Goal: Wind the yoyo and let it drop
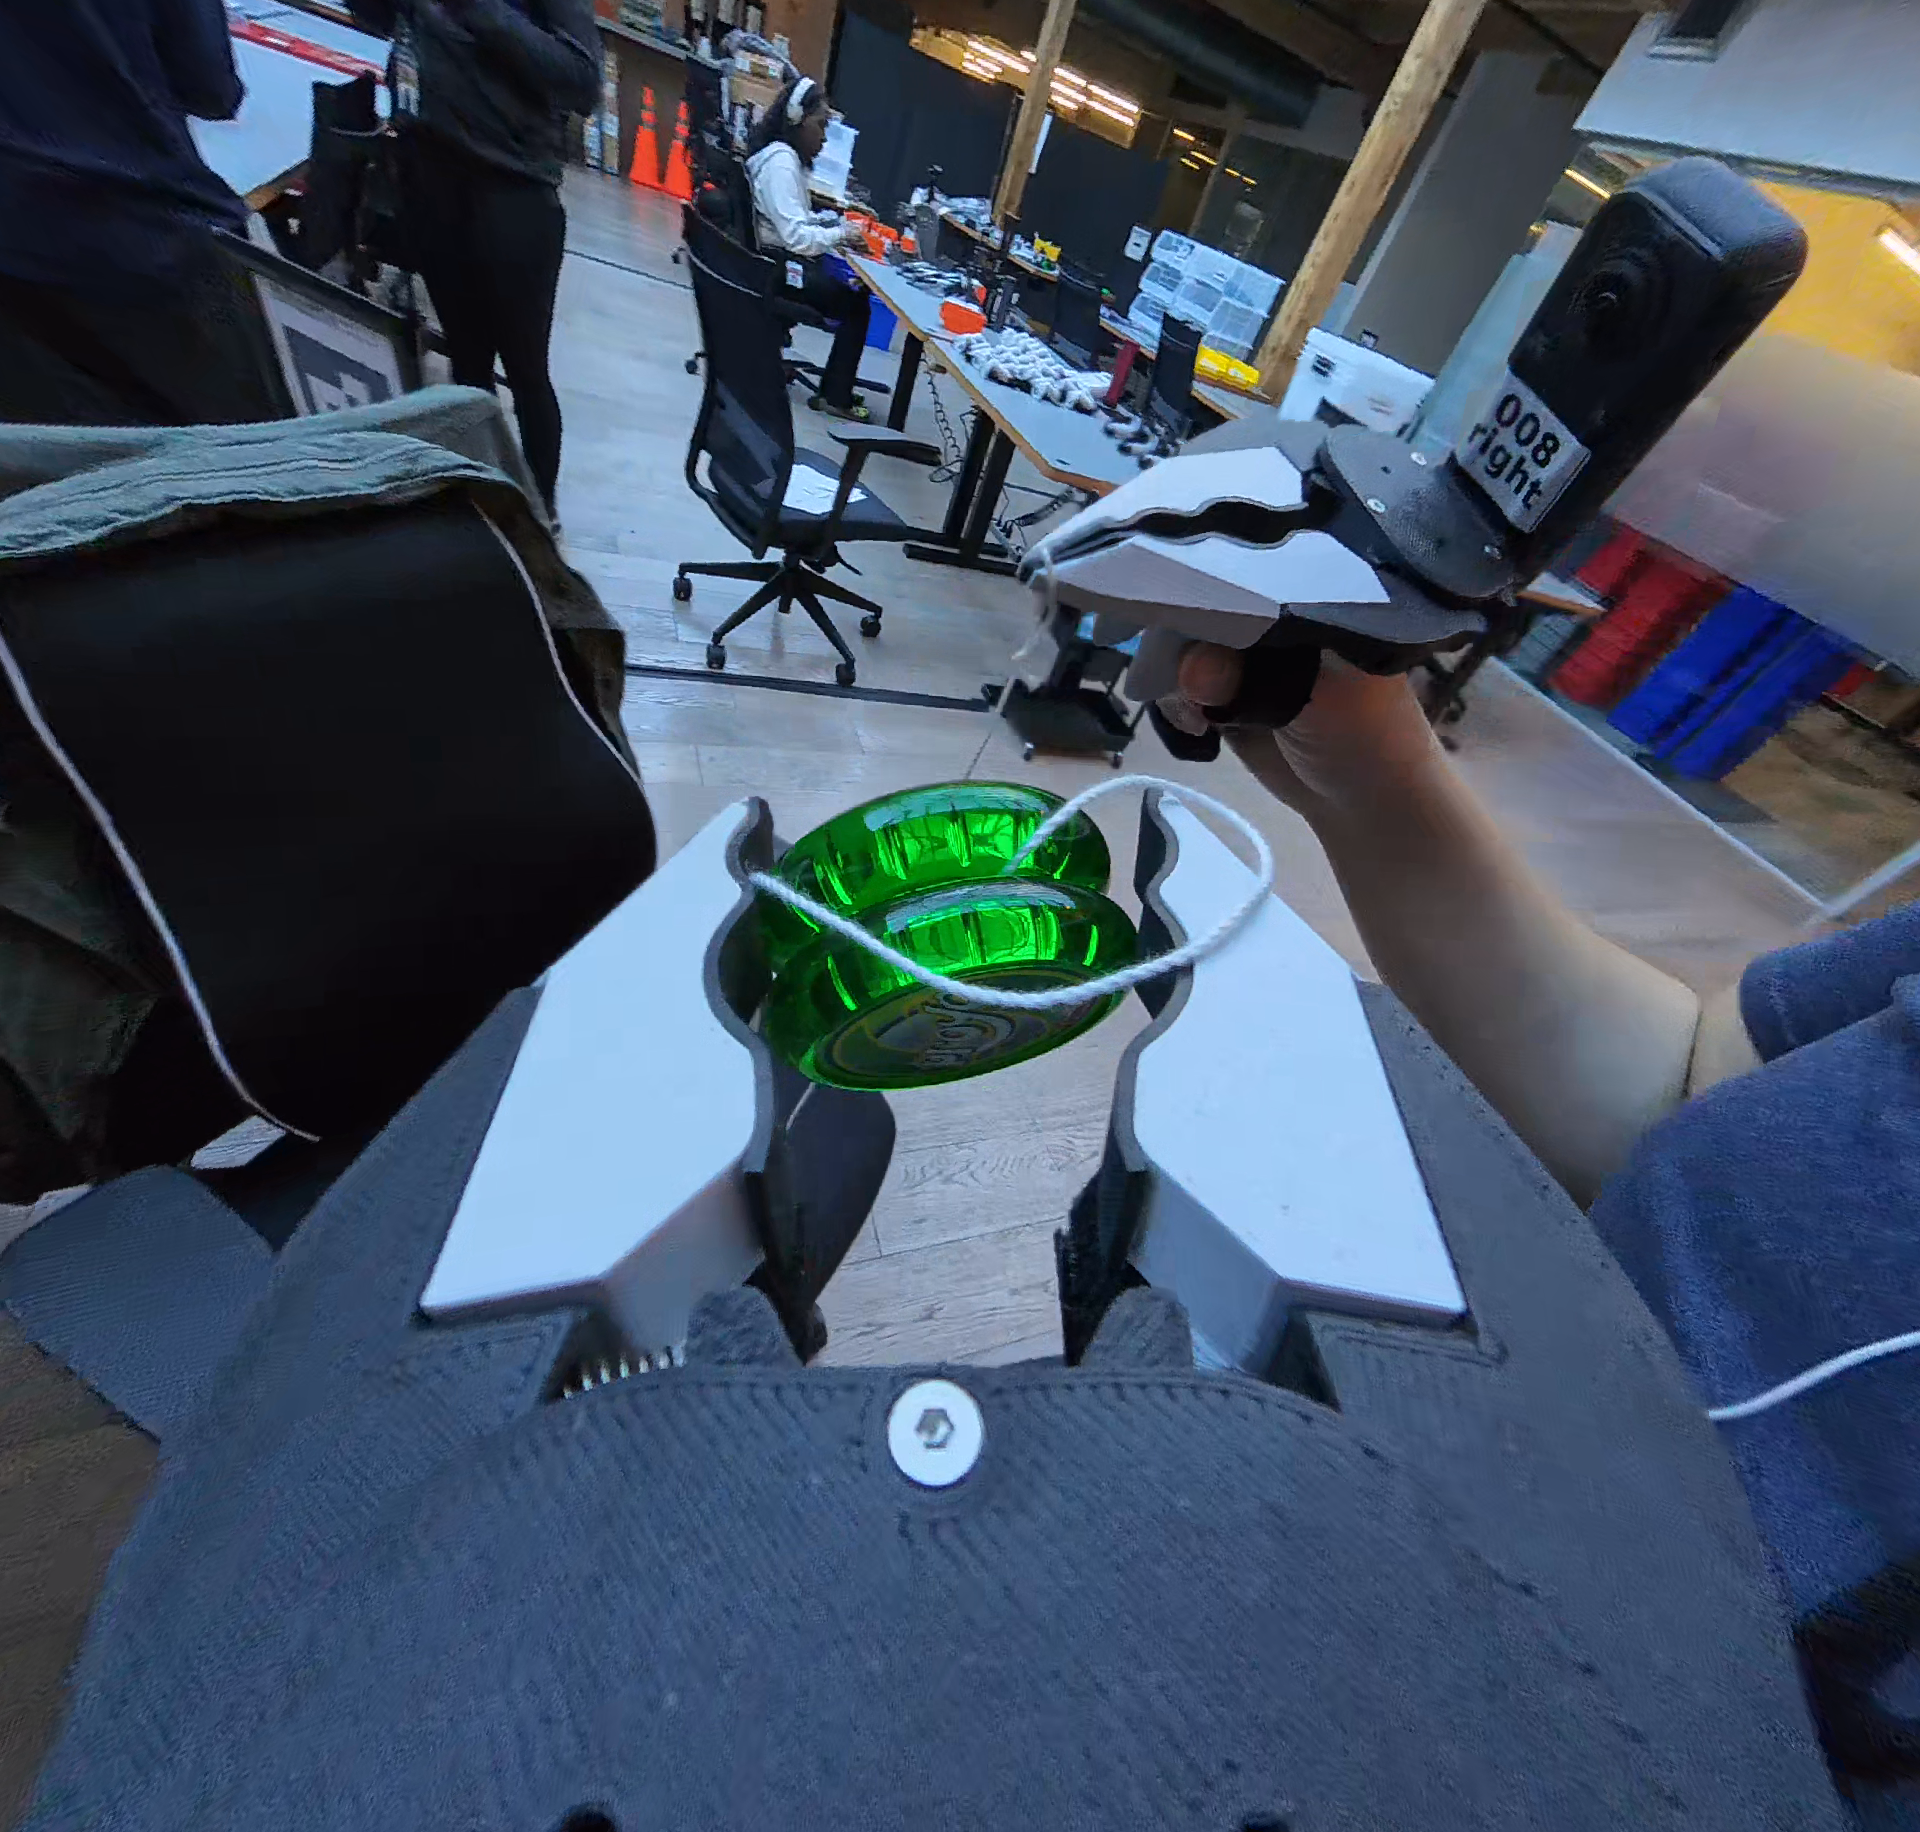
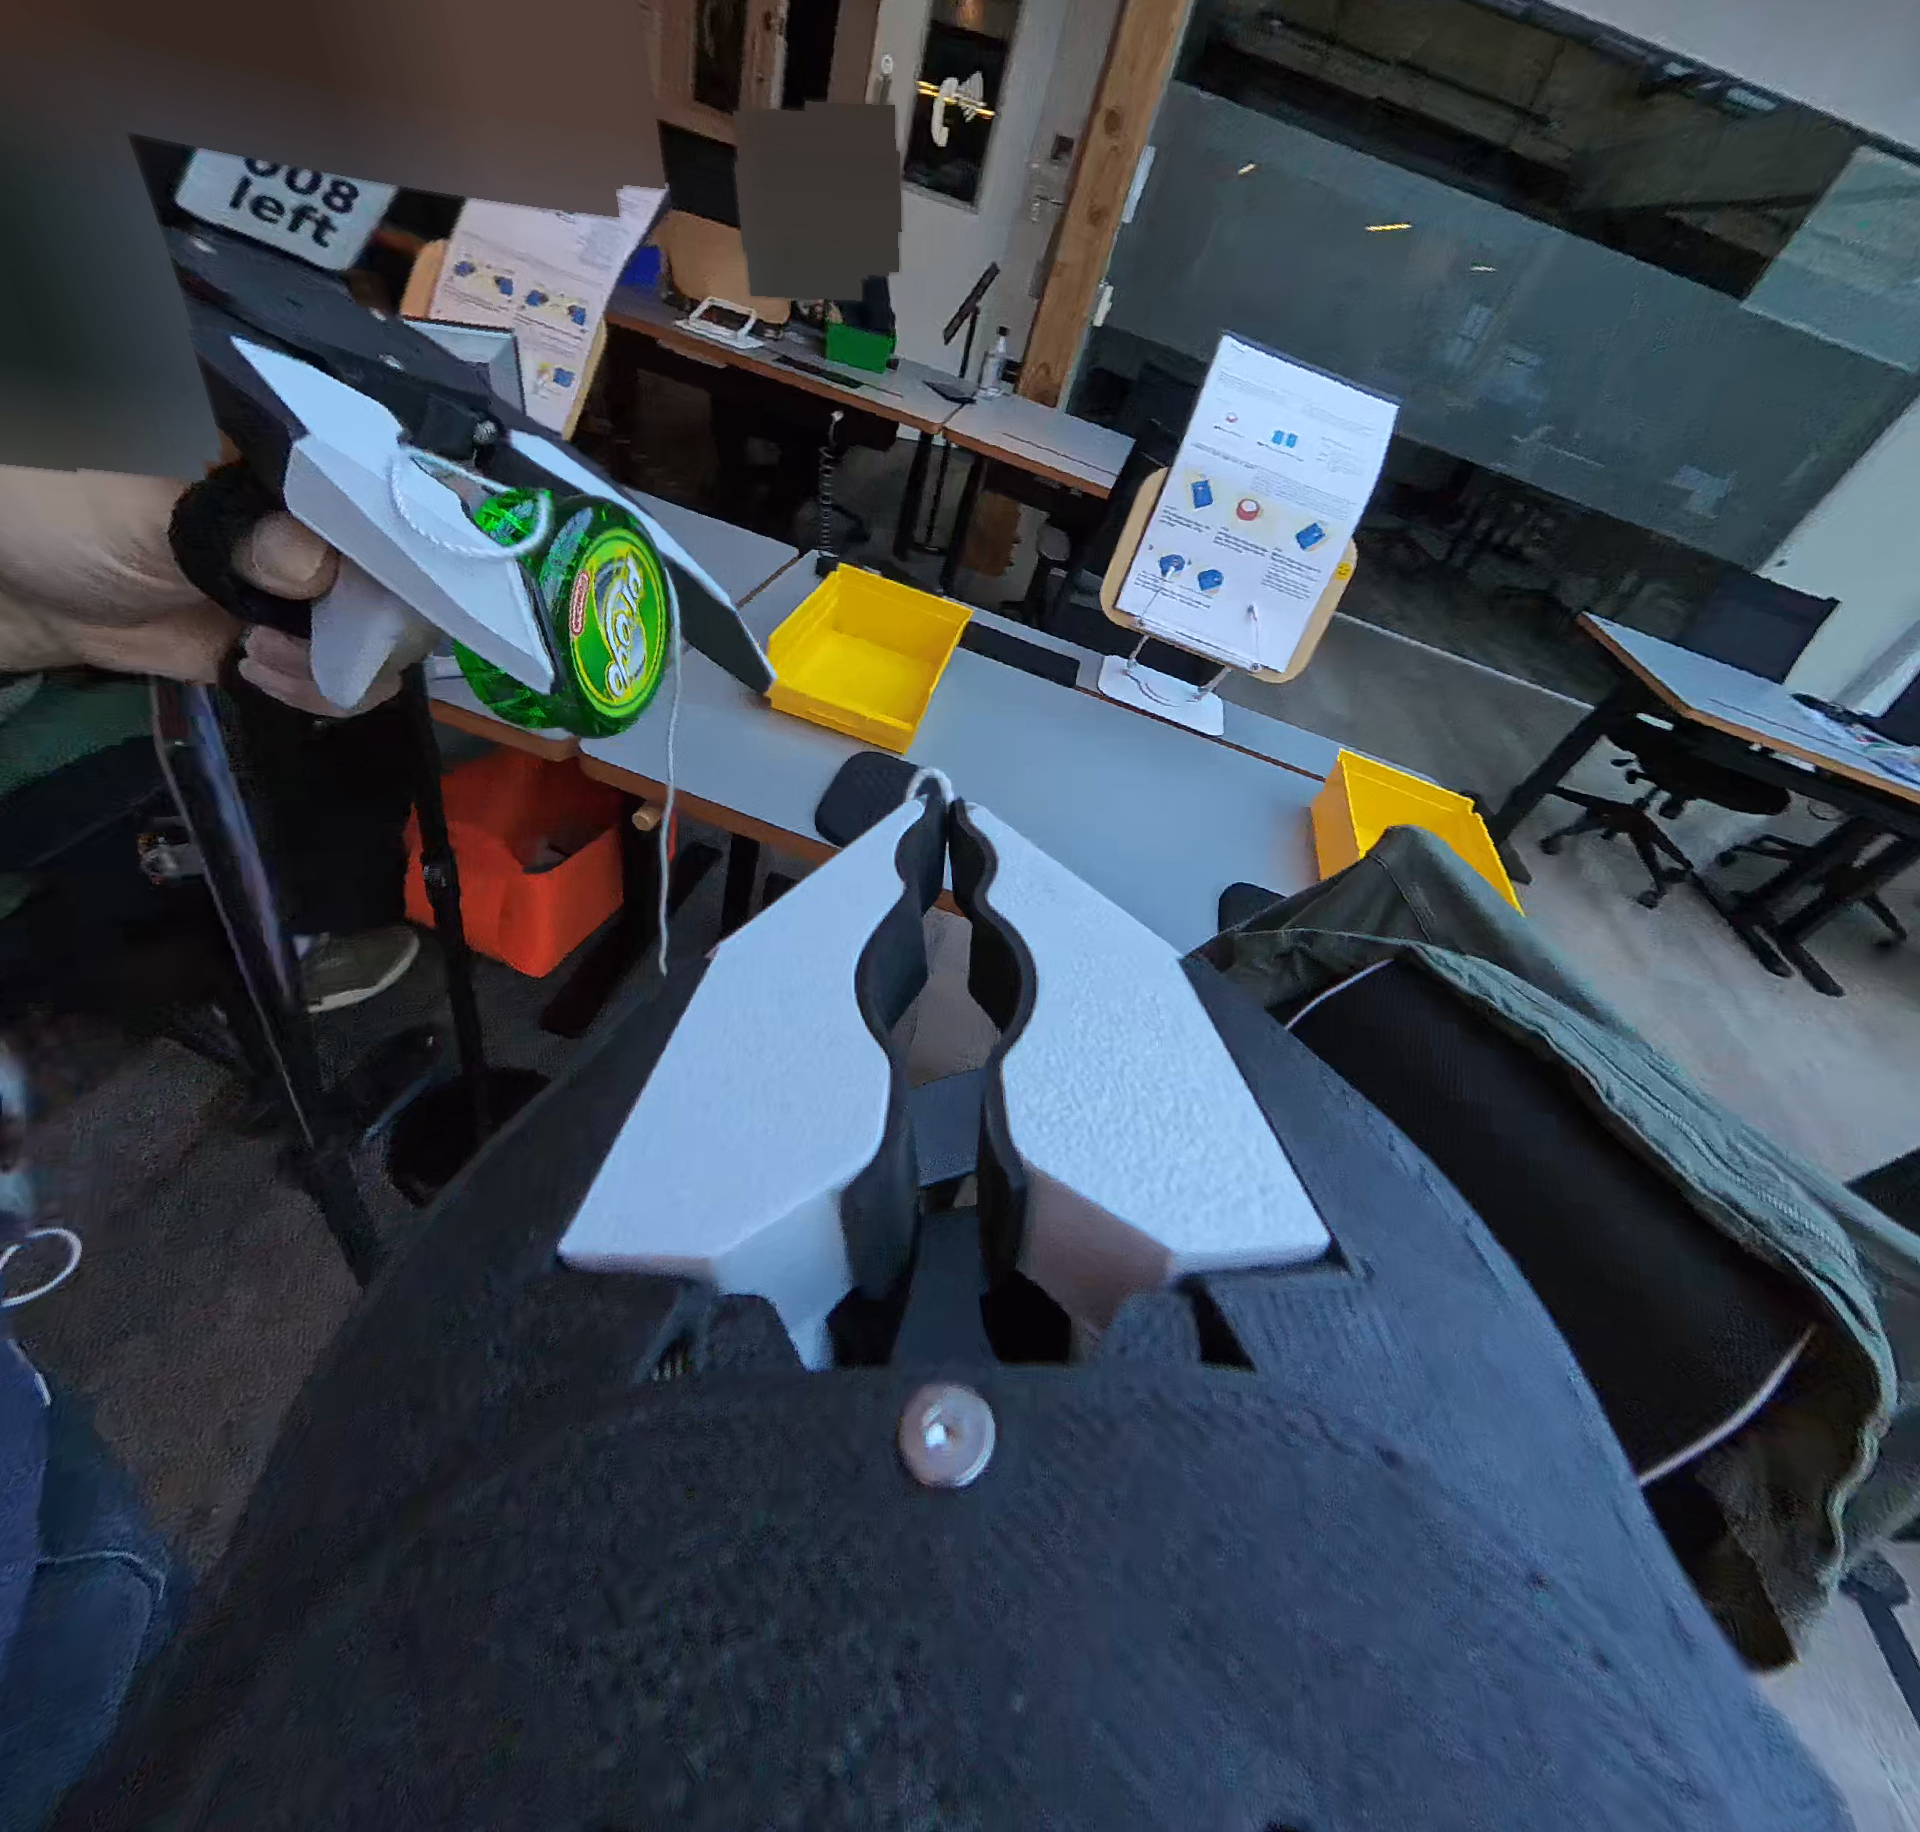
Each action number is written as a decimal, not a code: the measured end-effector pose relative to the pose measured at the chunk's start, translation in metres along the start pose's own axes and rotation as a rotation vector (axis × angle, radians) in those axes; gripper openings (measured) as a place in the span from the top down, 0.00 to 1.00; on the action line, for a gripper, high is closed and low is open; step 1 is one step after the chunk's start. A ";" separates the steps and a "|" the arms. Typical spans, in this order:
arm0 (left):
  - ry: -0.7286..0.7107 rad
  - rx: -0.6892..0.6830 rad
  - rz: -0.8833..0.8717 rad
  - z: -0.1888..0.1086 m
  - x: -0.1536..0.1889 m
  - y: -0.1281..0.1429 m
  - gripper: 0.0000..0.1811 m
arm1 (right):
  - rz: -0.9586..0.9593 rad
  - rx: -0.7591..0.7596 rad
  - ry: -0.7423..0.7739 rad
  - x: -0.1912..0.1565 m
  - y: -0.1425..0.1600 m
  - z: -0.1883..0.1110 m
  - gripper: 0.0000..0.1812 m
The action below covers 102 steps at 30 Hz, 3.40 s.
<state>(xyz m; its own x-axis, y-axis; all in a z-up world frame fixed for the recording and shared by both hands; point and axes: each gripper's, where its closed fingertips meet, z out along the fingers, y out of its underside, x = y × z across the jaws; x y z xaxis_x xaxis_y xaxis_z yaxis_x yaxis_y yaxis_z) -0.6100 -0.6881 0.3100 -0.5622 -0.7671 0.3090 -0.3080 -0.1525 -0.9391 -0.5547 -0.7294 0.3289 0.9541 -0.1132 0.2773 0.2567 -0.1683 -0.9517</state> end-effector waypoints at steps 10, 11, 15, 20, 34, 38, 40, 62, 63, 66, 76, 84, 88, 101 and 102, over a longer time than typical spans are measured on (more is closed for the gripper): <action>-0.315 0.094 -0.058 0.016 -0.131 -0.083 0.62 | -0.077 0.094 -0.213 0.124 0.004 0.080 1.00; -0.340 0.097 -0.045 0.017 -0.142 -0.091 0.62 | -0.077 0.100 -0.224 0.136 0.005 0.084 1.00; -0.433 0.080 0.017 0.021 -0.187 -0.121 0.62 | -0.046 0.131 -0.239 0.179 0.008 0.099 1.00; -0.453 0.043 0.083 0.030 -0.253 -0.159 0.62 | -0.044 0.149 -0.197 0.219 0.011 0.123 1.00; -0.072 0.032 0.070 0.030 -0.491 -0.202 0.62 | 0.070 -0.011 0.040 0.266 0.042 0.340 1.00; -0.023 0.047 0.041 0.002 -0.547 -0.218 0.62 | -0.016 -0.057 0.013 0.268 0.027 0.429 1.00; -0.030 0.058 0.030 -0.012 -0.572 -0.221 0.62 | -0.085 -0.082 -0.001 0.269 0.020 0.467 1.00; -0.043 -0.063 -0.021 -0.035 -0.677 -0.224 0.62 | -0.035 -0.006 -0.079 0.367 0.004 0.626 1.00; -0.035 -0.054 -0.038 -0.026 -0.685 -0.232 0.62 | -0.043 -0.008 -0.073 0.379 0.005 0.629 1.00; 0.002 -0.020 -0.062 0.015 -0.708 -0.265 0.62 | -0.095 -0.034 -0.038 0.428 0.013 0.642 1.00; -0.081 -0.177 0.077 0.215 -0.892 -0.313 0.62 | -0.055 -0.027 -0.033 0.607 0.069 0.692 1.00; -0.048 -0.370 0.035 0.326 -0.971 -0.260 0.62 | 0.140 -0.126 -0.088 0.661 0.174 0.720 1.00; -0.110 -0.584 -0.024 0.358 -1.028 -0.170 0.62 | 0.311 -0.402 -0.132 0.661 0.300 0.739 1.00; -0.171 -1.206 0.245 0.368 -1.121 0.029 0.62 | 0.254 -0.826 -0.027 0.618 0.498 0.755 1.00; -0.163 -1.235 0.262 0.366 -1.123 0.037 0.62 | 0.219 -0.820 -0.003 0.618 0.503 0.755 1.00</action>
<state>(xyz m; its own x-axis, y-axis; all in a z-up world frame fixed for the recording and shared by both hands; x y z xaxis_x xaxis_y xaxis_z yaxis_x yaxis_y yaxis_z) 0.2910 -0.0600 -0.1270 -0.6406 -0.7672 0.0319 -0.7590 0.6265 -0.1773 0.2803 -0.1446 -0.0780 0.9698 -0.2238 0.0966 -0.1260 -0.7994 -0.5875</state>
